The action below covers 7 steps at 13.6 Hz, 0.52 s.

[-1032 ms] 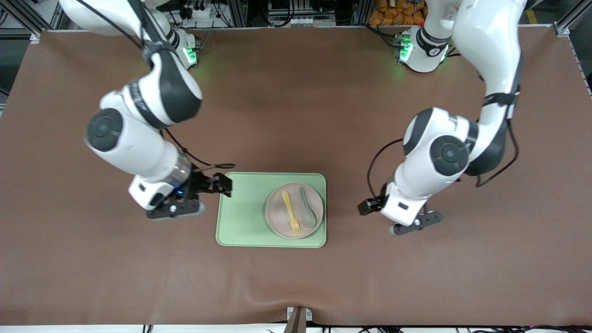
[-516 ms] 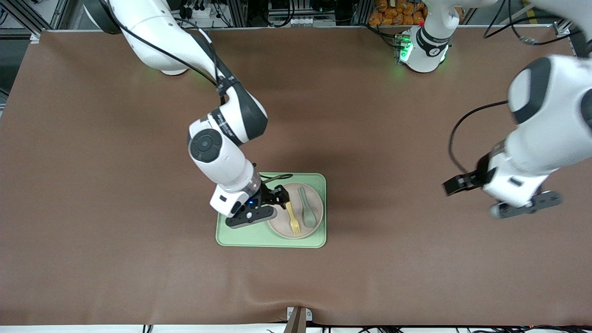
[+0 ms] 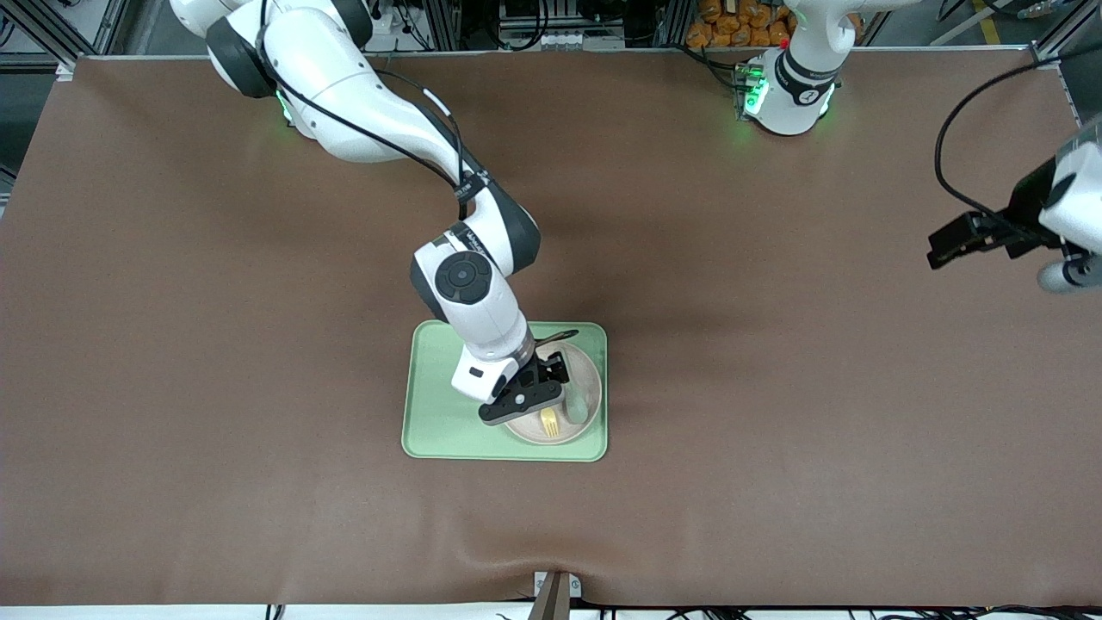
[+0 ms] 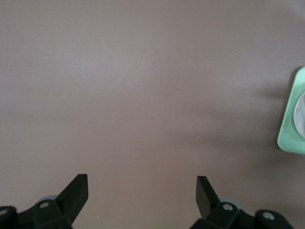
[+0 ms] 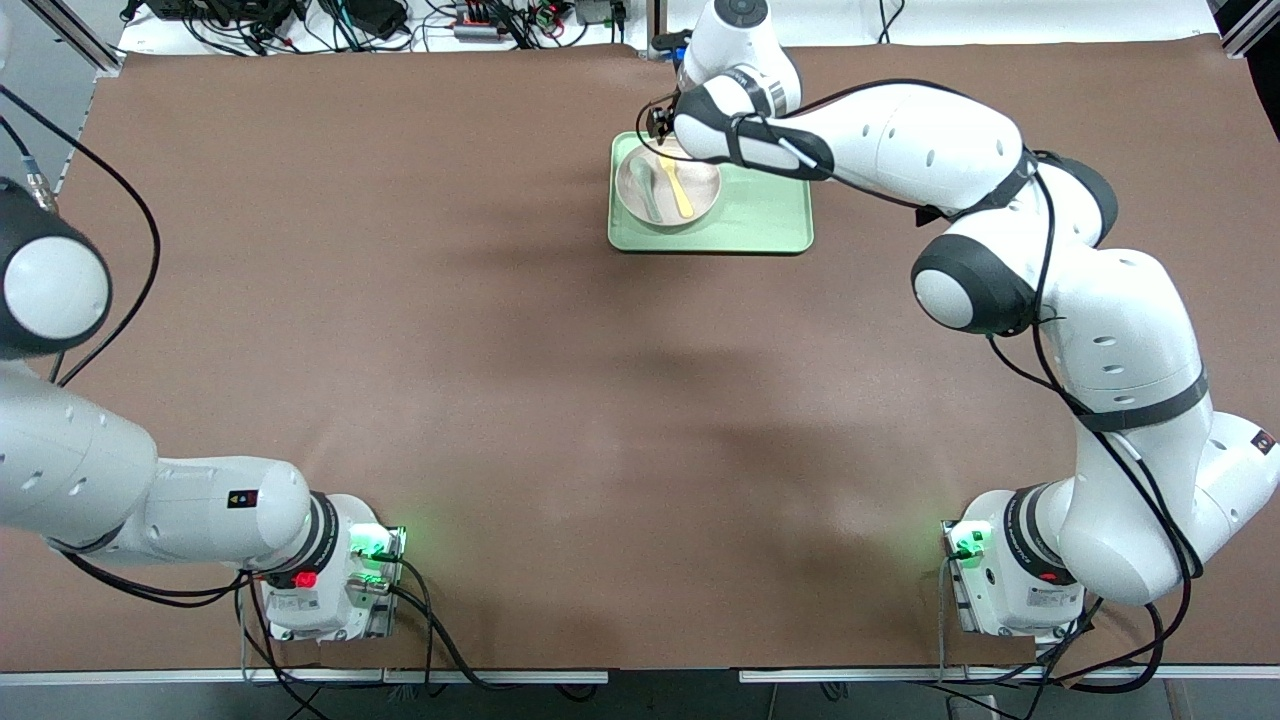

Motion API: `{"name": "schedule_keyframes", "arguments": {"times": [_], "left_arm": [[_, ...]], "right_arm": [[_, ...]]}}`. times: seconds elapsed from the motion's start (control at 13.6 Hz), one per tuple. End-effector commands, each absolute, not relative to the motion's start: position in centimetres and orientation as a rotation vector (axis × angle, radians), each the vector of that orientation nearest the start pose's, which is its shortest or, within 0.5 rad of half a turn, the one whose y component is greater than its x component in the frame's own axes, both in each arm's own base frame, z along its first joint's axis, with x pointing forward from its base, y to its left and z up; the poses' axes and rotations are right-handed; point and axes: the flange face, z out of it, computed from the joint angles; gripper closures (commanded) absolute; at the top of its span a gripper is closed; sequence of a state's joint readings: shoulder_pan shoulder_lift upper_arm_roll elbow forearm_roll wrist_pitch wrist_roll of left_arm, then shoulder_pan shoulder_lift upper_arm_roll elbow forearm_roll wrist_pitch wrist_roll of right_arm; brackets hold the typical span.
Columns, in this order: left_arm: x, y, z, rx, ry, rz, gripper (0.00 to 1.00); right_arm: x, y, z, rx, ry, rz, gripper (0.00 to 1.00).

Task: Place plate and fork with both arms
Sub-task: 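Withdraw the left gripper while the right gripper reaches the yellow fork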

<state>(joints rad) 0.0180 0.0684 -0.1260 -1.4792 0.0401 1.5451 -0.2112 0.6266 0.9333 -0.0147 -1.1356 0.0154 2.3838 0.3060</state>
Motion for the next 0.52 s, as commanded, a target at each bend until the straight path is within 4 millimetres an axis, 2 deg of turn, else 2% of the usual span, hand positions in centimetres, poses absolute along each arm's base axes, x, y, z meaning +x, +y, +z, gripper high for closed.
{"name": "schedule_keyframes", "arguments": {"times": [0.0, 0.07, 0.22, 0.37, 0.44], "left_arm": [[53.1, -5.9, 63.7, -3.083, -0.030, 0.012, 0.00], [52.2, -5.8, 64.2, -3.082, 0.032, 0.037, 0.00], [51.7, -5.1, 64.7, -3.078, 0.118, 0.074, 0.00], [51.5, -3.8, 65.1, -3.087, 0.216, 0.082, 0.00], [51.3, -3.4, 65.6, -3.089, 0.208, 0.099, 0.00]], "right_arm": [[65.4, 46.6, 25.8, -2.962, -0.477, -0.466, 0.24], [65.4, 46.6, 25.3, -2.964, -0.478, -0.462, 0.25], [65.2, 47.1, 24.3, -2.950, -0.492, -0.488, 0.34], [65.2, 47.1, 23.3, -2.957, -0.510, -0.499, 0.33], [65.2, 47.1, 22.9, -2.950, -0.510, -0.513, 0.33]]}}
